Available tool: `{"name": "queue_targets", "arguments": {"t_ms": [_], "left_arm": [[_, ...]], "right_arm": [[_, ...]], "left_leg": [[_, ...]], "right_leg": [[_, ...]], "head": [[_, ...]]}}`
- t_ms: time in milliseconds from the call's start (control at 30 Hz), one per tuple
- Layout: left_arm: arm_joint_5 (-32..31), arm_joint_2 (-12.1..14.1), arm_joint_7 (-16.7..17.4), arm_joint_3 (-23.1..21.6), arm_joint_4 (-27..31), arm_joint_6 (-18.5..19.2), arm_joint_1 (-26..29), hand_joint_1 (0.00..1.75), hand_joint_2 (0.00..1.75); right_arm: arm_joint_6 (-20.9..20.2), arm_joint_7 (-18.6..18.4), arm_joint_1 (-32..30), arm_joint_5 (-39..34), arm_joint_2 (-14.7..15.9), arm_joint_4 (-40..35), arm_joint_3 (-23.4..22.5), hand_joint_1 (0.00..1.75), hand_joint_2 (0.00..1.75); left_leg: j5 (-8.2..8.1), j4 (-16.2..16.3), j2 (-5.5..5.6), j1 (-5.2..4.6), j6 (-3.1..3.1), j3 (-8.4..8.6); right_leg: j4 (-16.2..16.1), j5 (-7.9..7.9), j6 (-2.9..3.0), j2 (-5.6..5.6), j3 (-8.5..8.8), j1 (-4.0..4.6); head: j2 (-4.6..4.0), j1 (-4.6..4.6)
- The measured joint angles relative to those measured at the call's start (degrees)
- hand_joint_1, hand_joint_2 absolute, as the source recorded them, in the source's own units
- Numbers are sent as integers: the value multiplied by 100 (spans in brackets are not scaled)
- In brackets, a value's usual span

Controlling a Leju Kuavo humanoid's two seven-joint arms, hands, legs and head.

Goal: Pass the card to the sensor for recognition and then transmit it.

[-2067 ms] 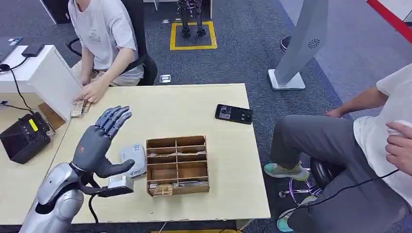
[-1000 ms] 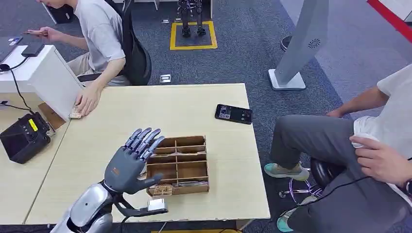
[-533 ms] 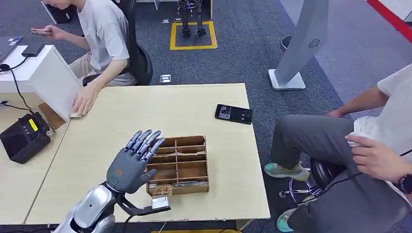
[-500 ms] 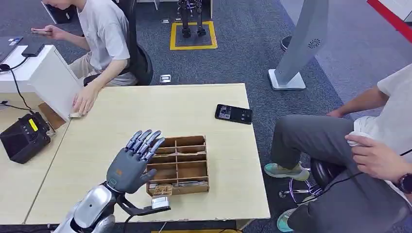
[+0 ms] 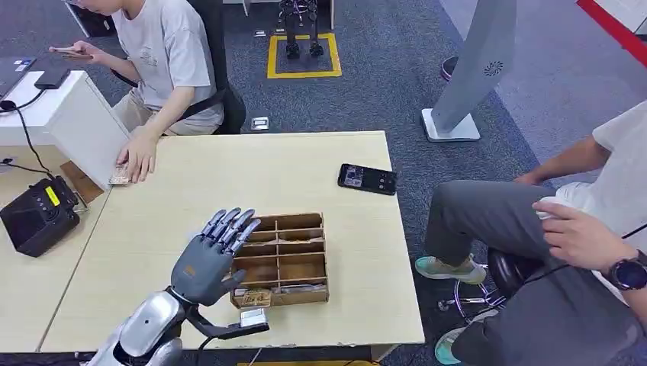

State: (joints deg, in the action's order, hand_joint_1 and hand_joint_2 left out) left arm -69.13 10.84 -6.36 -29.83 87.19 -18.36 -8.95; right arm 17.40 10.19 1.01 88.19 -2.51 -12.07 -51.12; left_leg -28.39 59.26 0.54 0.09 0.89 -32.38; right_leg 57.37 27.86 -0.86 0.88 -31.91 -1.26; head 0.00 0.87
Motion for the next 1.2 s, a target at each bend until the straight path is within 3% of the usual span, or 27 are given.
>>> {"name": "queue_targets", "arguments": {"t_ms": [1200], "left_arm": [[20,-256,289,-7,-634,76,-259,0,175]], "right_arm": [[24,-24,1,2,-61,0,146,0,175]], "left_leg": [[0,0,0,0,0,0]], "right_leg": [[0,0,0,1,-1,0]], "head": [[0,0]]}}
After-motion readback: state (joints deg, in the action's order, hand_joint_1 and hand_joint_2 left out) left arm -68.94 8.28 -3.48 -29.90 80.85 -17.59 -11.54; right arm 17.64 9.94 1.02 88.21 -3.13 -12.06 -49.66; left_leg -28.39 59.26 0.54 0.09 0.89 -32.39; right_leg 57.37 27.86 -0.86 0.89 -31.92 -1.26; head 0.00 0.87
